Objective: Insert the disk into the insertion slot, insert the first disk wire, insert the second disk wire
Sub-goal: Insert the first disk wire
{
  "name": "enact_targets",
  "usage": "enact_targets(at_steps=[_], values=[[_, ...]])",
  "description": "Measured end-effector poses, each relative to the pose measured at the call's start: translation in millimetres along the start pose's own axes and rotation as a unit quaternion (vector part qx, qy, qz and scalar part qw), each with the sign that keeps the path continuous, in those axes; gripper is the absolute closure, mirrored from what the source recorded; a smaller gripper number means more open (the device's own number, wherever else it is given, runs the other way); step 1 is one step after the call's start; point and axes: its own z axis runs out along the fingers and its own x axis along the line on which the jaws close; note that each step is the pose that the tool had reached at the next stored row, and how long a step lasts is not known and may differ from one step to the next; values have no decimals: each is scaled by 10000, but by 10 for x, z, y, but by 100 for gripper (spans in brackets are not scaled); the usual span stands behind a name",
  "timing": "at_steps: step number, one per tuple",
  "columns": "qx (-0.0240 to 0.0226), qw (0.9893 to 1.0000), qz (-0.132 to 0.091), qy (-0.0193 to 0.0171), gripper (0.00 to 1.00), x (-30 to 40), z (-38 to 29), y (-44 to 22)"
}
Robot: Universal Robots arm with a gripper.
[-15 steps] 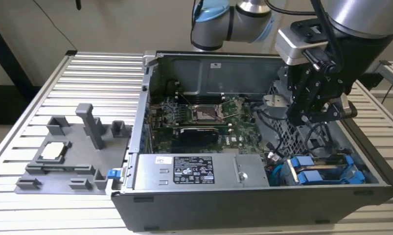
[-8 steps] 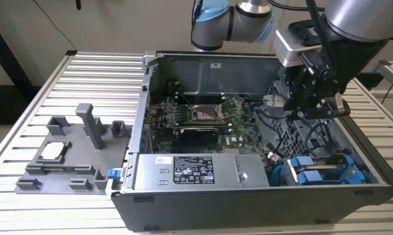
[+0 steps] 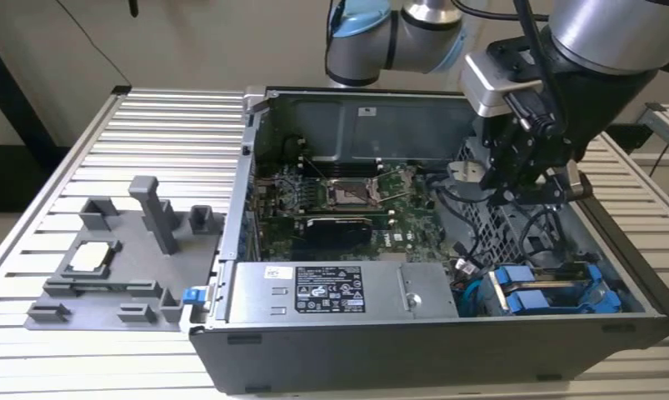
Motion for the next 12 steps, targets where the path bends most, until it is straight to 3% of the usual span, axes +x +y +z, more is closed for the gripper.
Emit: enact_targets(at_steps=[8,12], values=[[-18,9999,-104,-9,71,84,10,17],[13,9999,-110,-10,71,92,22,18]])
